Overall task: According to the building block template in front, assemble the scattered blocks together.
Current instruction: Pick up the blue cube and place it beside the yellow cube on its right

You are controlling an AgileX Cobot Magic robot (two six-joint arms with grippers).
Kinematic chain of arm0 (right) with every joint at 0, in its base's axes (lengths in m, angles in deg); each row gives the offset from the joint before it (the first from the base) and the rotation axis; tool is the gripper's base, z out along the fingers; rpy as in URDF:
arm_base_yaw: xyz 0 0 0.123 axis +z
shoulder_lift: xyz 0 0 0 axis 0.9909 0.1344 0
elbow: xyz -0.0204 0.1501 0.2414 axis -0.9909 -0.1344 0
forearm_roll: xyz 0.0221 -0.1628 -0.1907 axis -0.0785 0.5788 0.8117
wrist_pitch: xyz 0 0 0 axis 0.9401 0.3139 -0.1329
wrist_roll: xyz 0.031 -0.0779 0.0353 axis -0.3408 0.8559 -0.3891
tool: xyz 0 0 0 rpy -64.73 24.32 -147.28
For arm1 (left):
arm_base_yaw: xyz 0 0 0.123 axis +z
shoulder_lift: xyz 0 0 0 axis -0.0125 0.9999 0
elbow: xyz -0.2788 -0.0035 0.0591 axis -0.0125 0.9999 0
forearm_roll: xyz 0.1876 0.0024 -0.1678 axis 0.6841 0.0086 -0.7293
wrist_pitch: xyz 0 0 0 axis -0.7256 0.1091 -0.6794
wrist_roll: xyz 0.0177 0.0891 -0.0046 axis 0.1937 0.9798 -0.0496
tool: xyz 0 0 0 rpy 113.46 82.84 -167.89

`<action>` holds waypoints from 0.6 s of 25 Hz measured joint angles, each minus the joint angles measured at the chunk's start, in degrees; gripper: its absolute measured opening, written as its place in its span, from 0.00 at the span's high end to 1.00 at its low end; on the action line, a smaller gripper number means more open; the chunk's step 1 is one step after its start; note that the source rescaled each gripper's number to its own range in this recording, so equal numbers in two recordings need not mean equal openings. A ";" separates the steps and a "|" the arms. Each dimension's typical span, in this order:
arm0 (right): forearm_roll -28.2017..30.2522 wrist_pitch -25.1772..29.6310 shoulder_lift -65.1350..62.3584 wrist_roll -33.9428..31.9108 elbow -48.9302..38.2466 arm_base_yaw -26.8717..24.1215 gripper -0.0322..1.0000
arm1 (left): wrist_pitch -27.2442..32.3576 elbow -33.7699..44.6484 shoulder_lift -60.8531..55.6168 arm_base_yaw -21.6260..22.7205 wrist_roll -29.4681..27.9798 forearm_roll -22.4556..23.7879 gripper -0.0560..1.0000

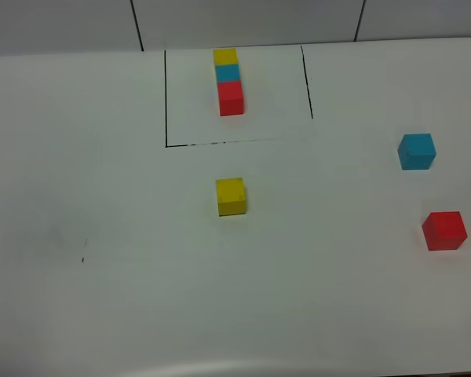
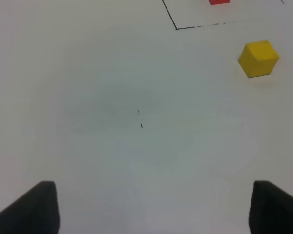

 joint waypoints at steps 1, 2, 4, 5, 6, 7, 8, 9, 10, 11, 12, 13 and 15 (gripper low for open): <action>0.00 0.00 0.00 0.00 0.00 0.00 0.26 | 0.00 0.00 0.00 0.00 0.00 0.00 0.31; 0.00 0.00 0.00 0.00 0.00 0.00 0.26 | 0.00 0.00 0.00 0.00 0.00 0.00 0.31; 0.00 0.00 0.00 0.00 0.00 0.00 0.26 | 0.00 0.00 0.00 0.00 0.00 0.00 0.31; 0.00 0.00 0.00 0.00 0.00 0.00 0.26 | 0.00 0.00 0.00 0.00 0.00 0.00 0.31; 0.00 0.00 0.00 0.00 0.00 0.00 0.26 | 0.00 0.00 0.00 0.00 0.00 0.00 0.31; 0.00 0.00 0.00 0.00 0.00 0.00 0.26 | 0.00 0.00 0.00 0.00 0.00 0.00 0.31; 0.00 0.00 0.00 0.00 0.00 0.00 0.26 | 0.00 0.00 0.00 0.00 0.00 0.00 0.31; 0.00 0.00 0.00 0.00 0.00 0.00 0.26 | 0.00 0.00 0.00 0.00 0.00 0.00 0.31; 0.00 0.00 0.00 0.00 0.00 0.00 0.26 | 0.00 0.00 0.00 0.00 0.00 0.00 0.31; 0.00 0.00 0.00 0.00 0.00 0.00 0.26 | 0.00 0.00 0.00 0.00 0.00 0.00 0.31; 0.00 0.00 0.00 0.00 0.00 0.00 0.26 | 0.00 0.00 0.00 0.00 0.00 0.00 0.31; 0.00 0.00 0.07 0.00 0.00 0.00 0.26 | 0.00 0.00 0.00 0.00 0.00 0.00 0.31; 0.00 0.00 1.12 0.00 0.00 0.00 0.26 | 0.00 0.00 0.00 0.00 0.00 0.00 0.31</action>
